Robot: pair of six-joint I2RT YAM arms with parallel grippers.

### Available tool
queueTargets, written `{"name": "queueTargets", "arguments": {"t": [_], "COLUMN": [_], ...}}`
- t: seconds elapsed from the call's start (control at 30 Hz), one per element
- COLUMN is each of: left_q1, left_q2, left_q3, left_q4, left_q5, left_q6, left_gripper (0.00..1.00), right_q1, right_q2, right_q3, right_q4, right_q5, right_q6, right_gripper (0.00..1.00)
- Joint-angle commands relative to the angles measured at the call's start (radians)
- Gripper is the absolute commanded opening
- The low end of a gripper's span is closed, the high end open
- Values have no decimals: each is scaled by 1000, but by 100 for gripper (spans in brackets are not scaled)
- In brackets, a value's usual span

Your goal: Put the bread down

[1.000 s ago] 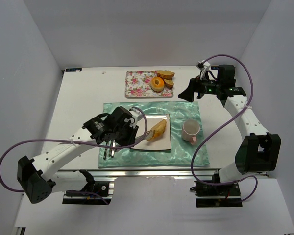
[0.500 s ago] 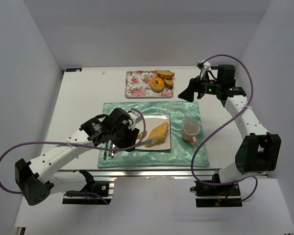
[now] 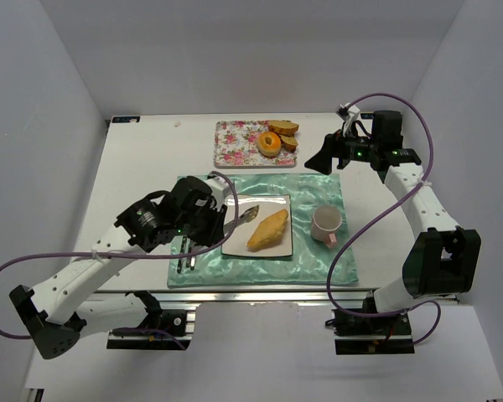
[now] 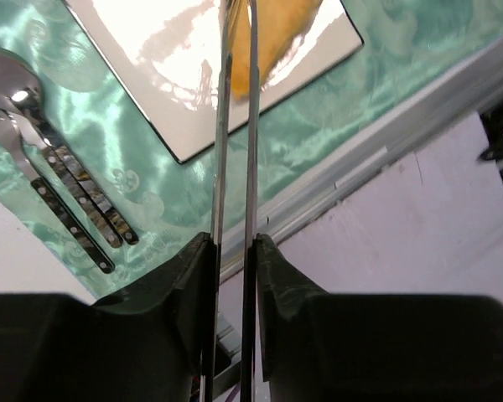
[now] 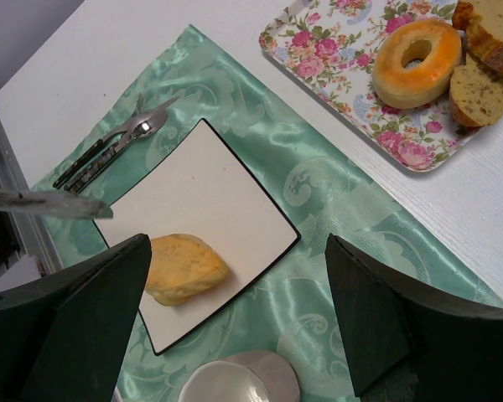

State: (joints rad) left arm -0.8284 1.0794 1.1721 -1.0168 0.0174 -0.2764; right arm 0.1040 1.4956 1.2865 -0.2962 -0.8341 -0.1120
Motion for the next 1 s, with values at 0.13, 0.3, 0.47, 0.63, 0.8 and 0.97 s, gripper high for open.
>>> {"name": "queueTargets", "arguments": {"t": [0.13, 0.3, 0.47, 0.63, 0.8, 0.97], "left_q1": [79, 383, 615, 762, 796, 821], "left_q2": [46, 99, 160, 284, 430, 553], "left_q3": [32, 3, -50, -158, -238, -239], "left_q4": [58, 176, 325, 490, 662, 695], "left_q5": [-162, -141, -151, -175, -253, -258], "left_q6": [-83, -26, 26, 49, 42, 29], "left_gripper": [33, 32, 31, 34, 48, 62], "right_q1": [-6, -4, -6, -6, -9, -10], "right_q2": [-12, -20, -29, -40, -44, -40], "right_q3": [17, 14, 2, -9, -13, 2], "right_q4": [12, 12, 17, 28, 26, -3], "right_q5": [-20, -26, -31, -30, -36, -33], "right_q6": [-3, -12, -17, -20, -23, -43], "right_gripper": [89, 89, 89, 89, 89, 89]}}
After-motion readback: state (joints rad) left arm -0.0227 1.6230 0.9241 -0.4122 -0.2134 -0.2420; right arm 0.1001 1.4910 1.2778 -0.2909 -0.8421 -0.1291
